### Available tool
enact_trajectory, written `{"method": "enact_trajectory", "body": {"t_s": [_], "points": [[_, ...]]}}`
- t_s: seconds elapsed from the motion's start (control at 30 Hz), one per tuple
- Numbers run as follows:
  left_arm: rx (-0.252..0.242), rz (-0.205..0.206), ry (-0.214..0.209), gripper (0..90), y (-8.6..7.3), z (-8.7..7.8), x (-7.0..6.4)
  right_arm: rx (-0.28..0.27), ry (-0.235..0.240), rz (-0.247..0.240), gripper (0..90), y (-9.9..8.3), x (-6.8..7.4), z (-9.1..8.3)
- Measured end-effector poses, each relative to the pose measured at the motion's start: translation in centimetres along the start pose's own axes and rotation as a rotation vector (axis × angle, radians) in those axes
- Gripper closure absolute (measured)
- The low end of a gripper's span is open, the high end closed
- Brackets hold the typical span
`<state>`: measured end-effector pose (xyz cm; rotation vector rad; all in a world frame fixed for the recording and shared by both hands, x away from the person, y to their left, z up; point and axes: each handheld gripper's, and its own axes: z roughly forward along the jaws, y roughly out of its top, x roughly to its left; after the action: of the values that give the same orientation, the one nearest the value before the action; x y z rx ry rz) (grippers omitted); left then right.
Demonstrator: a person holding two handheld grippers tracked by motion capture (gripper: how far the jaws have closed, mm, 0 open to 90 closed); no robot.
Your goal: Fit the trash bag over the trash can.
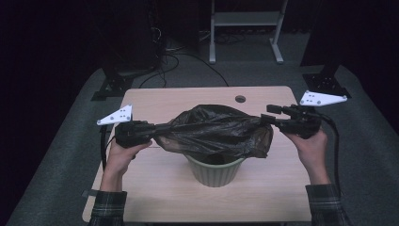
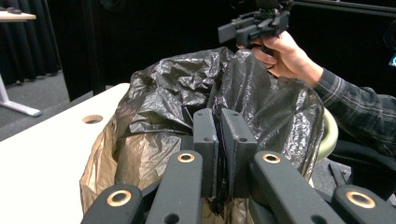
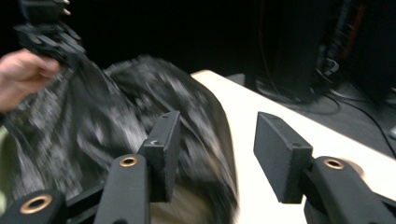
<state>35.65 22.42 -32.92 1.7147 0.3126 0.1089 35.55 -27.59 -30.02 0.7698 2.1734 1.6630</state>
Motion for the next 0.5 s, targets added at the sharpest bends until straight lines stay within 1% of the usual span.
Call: {"method": "enact_trajectory", "body": {"t_s": [0.07, 0.13, 0.17, 0.2, 0.23, 0.27, 0.3, 0.33, 0.37, 0.4, 0.43, 0.5], "points": [[0.004, 0.002, -0.005, 84.4, 0.0, 0.1, 0.0, 0.004, 0.022, -0.021, 48.9, 0.8, 0.3, 0.9], [0.004, 0.003, -0.010, 84.8, 0.0, 0.3, 0.0, 0.037, 0.050, -0.044, 49.0, 1.6, 0.8, 2.5], [0.003, 0.003, -0.012, 85.3, 0.0, 0.3, -0.1, 0.065, 0.066, -0.056, 49.7, 1.9, 1.0, 3.6], [0.004, 0.003, -0.015, 86.0, 0.0, 0.3, -0.1, 0.092, 0.084, -0.064, 52.5, 2.0, 1.2, 4.5], [0.004, 0.006, -0.020, 86.5, 0.0, 0.4, -0.1, 0.115, 0.090, -0.074, 53.4, 2.1, 1.3, 5.2], [0.004, 0.006, -0.023, 87.5, 0.0, 0.5, -0.1, 0.145, 0.087, -0.087, 58.1, 2.1, 1.3, 6.2], [0.005, 0.006, -0.024, 88.5, 0.0, 0.5, -0.2, 0.166, 0.097, -0.090, 68.5, 2.1, 1.3, 6.8], [0.004, 0.003, -0.030, 89.2, 0.0, 0.6, -0.2, 0.177, 0.099, -0.097, 77.4, 2.1, 1.2, 7.1], [0.007, 0.005, -0.037, 89.4, 0.0, 0.6, -0.2, 0.181, 0.091, -0.101, 84.2, 2.1, 1.1, 7.5], [0.012, 0.007, -0.042, 89.6, 0.0, 0.7, -0.3, 0.180, 0.082, -0.096, 89.9, 2.1, 0.9, 7.8], [0.017, 0.010, -0.050, 89.6, 0.0, 0.8, -0.3, 0.175, 0.074, -0.090, 89.9, 2.1, 0.6, 7.9], [0.025, 0.013, -0.056, 89.7, -0.1, 0.8, -0.4, 0.160, 0.042, -0.058, 90.0, 2.2, -0.3, 8.0]]}}
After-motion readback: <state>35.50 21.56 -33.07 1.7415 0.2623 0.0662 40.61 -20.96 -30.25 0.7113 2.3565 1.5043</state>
